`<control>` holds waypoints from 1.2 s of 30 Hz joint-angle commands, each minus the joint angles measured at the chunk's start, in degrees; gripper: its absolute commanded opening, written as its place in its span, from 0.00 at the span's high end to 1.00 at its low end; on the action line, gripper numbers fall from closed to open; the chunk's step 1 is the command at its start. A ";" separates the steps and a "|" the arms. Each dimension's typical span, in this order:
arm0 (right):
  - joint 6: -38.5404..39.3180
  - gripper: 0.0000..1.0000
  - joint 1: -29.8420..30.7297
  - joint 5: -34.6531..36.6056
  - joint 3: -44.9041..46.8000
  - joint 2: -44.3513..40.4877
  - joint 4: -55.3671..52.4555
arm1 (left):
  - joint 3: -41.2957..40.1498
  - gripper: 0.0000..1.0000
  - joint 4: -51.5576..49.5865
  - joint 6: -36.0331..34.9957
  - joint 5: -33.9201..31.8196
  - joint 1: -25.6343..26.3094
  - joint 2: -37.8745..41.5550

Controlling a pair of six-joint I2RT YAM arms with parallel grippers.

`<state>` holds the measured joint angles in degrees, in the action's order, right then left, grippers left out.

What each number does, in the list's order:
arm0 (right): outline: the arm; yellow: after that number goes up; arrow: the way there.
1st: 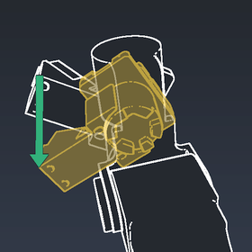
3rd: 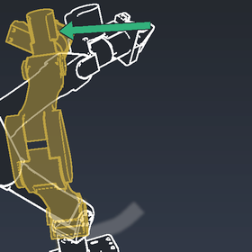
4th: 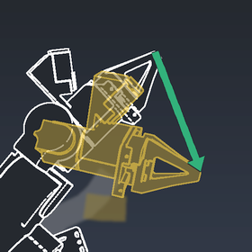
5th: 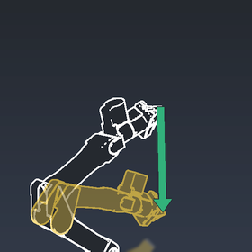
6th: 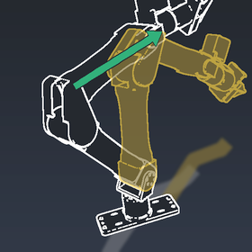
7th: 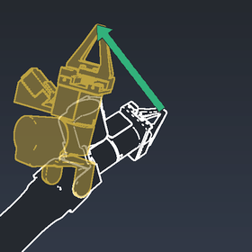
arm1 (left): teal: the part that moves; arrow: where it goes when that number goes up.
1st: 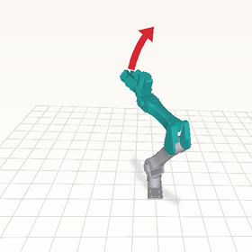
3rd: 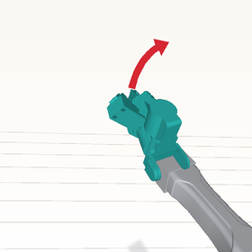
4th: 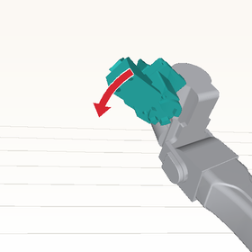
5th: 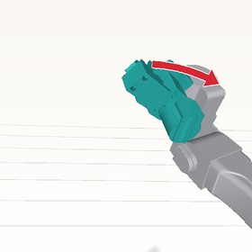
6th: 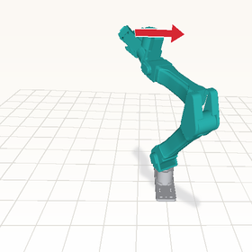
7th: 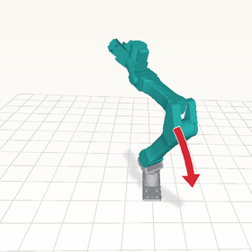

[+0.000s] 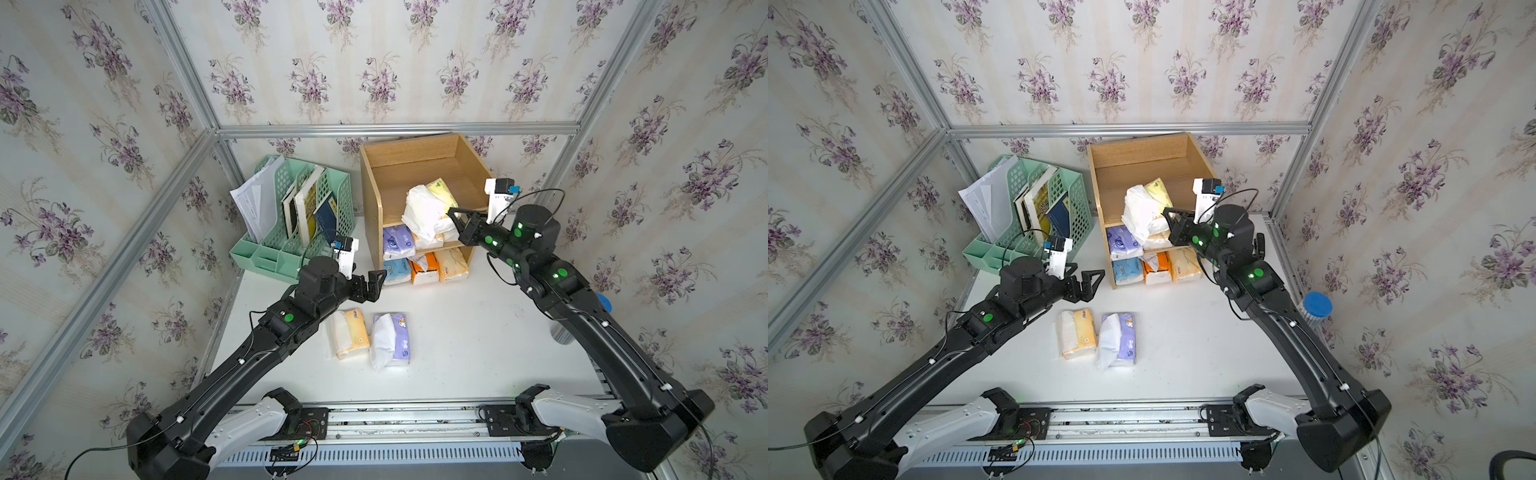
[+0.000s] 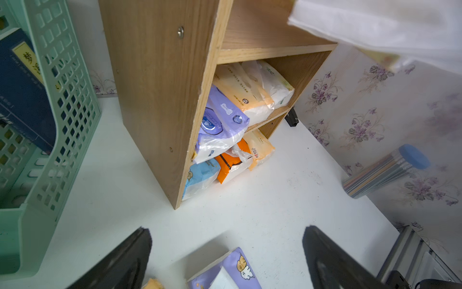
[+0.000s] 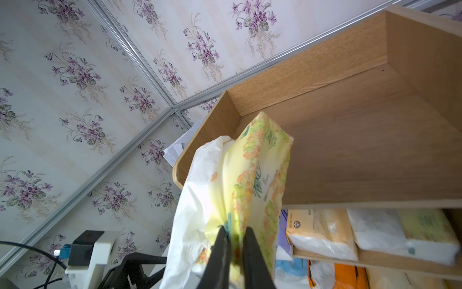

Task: Remove the tissue boxes from the shelf
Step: Pick up a box of tissues from the shelf, then place the box of tissues at the center of the board.

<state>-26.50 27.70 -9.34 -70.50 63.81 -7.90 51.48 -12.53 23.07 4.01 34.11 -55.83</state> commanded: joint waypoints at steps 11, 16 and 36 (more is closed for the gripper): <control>-11.49 1.00 0.00 -2.96 39.09 -32.78 -1.85 | -9.65 0.01 -7.14 7.93 -5.92 3.45 9.92; -16.33 1.00 0.07 -5.12 49.96 -39.35 -1.70 | -7.91 0.01 -12.06 8.87 -8.68 6.32 8.08; -18.96 0.37 6.84 3.25 56.04 -43.67 -9.53 | -25.41 0.01 -13.31 12.34 -14.60 6.98 28.73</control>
<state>-47.62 34.15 -10.37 -10.72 20.08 -12.34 26.17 -24.75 35.94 -9.06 41.17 -29.12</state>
